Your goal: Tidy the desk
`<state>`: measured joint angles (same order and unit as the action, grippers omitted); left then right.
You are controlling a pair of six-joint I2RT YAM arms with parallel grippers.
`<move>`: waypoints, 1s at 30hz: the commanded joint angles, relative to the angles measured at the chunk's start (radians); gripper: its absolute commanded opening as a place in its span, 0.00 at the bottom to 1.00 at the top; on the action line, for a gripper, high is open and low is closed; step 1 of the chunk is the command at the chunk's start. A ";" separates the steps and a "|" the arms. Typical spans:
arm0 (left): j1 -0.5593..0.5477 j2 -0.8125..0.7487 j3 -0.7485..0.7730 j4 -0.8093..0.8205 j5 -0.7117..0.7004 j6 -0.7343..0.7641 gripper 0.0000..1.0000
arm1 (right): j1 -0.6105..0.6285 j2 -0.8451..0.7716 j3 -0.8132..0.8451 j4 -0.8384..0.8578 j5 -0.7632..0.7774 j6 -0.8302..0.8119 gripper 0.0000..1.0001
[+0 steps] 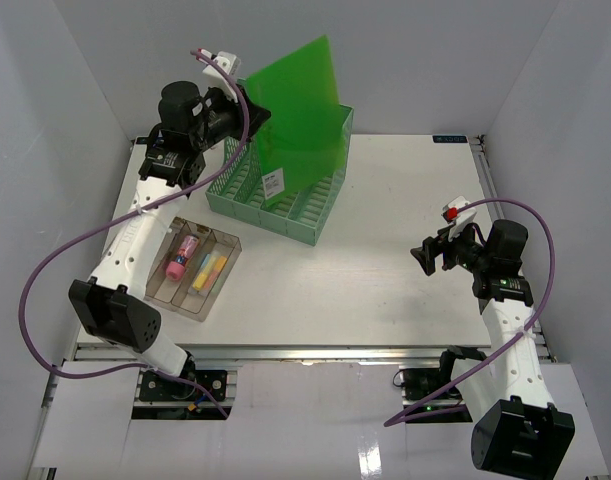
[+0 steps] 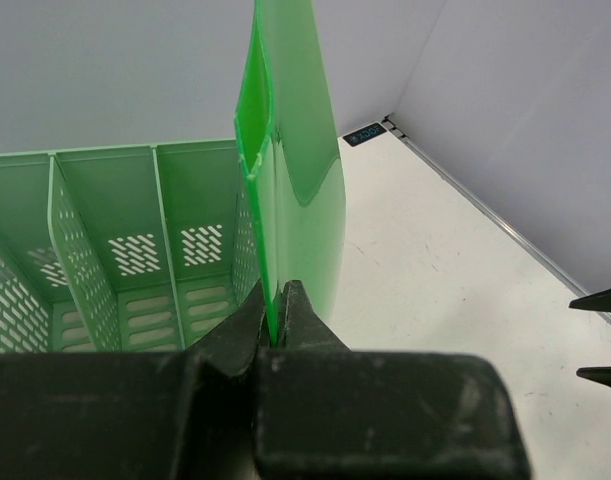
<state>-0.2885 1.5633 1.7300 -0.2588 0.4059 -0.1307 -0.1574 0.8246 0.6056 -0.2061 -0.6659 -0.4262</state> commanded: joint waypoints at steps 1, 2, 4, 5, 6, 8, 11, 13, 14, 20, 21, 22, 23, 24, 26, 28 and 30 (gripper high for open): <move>0.009 -0.066 0.065 -0.006 -0.090 0.083 0.00 | -0.007 -0.004 -0.004 0.036 -0.017 -0.003 0.90; 0.011 -0.071 0.066 -0.014 -0.101 0.094 0.00 | -0.006 -0.005 -0.004 0.037 -0.017 -0.003 0.90; 0.014 -0.080 0.066 -0.019 -0.111 0.108 0.00 | -0.006 -0.005 -0.003 0.037 -0.017 -0.003 0.90; 0.016 -0.084 0.065 -0.021 -0.111 0.113 0.00 | -0.007 -0.004 -0.004 0.036 -0.017 -0.003 0.90; 0.016 -0.086 0.063 -0.023 -0.111 0.119 0.00 | -0.007 -0.003 -0.004 0.036 -0.018 -0.003 0.90; 0.018 -0.091 0.057 -0.027 -0.110 0.127 0.00 | -0.006 -0.002 -0.004 0.036 -0.018 -0.004 0.90; 0.019 -0.107 0.045 -0.029 -0.109 0.131 0.00 | -0.007 -0.004 -0.004 0.037 -0.017 -0.003 0.90; 0.020 -0.116 0.027 -0.027 -0.106 0.160 0.00 | -0.007 -0.004 -0.004 0.036 -0.018 -0.003 0.90; 0.021 -0.118 0.022 -0.027 -0.102 0.163 0.00 | -0.007 -0.003 -0.004 0.036 -0.018 -0.003 0.90; 0.022 -0.110 0.016 -0.017 -0.074 0.153 0.00 | -0.007 -0.003 -0.004 0.036 -0.019 -0.003 0.90; 0.022 -0.104 0.015 -0.014 -0.067 0.149 0.00 | -0.007 -0.002 -0.004 0.036 -0.018 -0.003 0.90; 0.022 -0.099 0.014 -0.007 -0.055 0.143 0.00 | -0.007 -0.002 -0.004 0.036 -0.018 -0.003 0.90; 0.022 -0.093 0.014 -0.003 -0.047 0.126 0.00 | -0.007 -0.002 -0.004 0.036 -0.018 -0.003 0.90; 0.022 -0.087 0.013 0.001 -0.040 0.105 0.00 | -0.007 -0.002 -0.004 0.037 -0.018 -0.003 0.90; 0.020 -0.076 0.006 0.016 -0.026 0.092 0.00 | -0.005 -0.003 -0.004 0.037 -0.018 -0.003 0.90; 0.015 -0.069 -0.006 0.033 -0.030 0.075 0.00 | -0.006 -0.003 -0.004 0.037 -0.017 -0.003 0.90; -0.001 -0.066 -0.027 0.054 -0.048 0.068 0.00 | -0.007 -0.002 -0.006 0.037 -0.017 -0.003 0.90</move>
<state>-0.2808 1.5036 1.7325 -0.3027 0.3812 -0.0478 -0.1574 0.8246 0.6056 -0.2058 -0.6659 -0.4263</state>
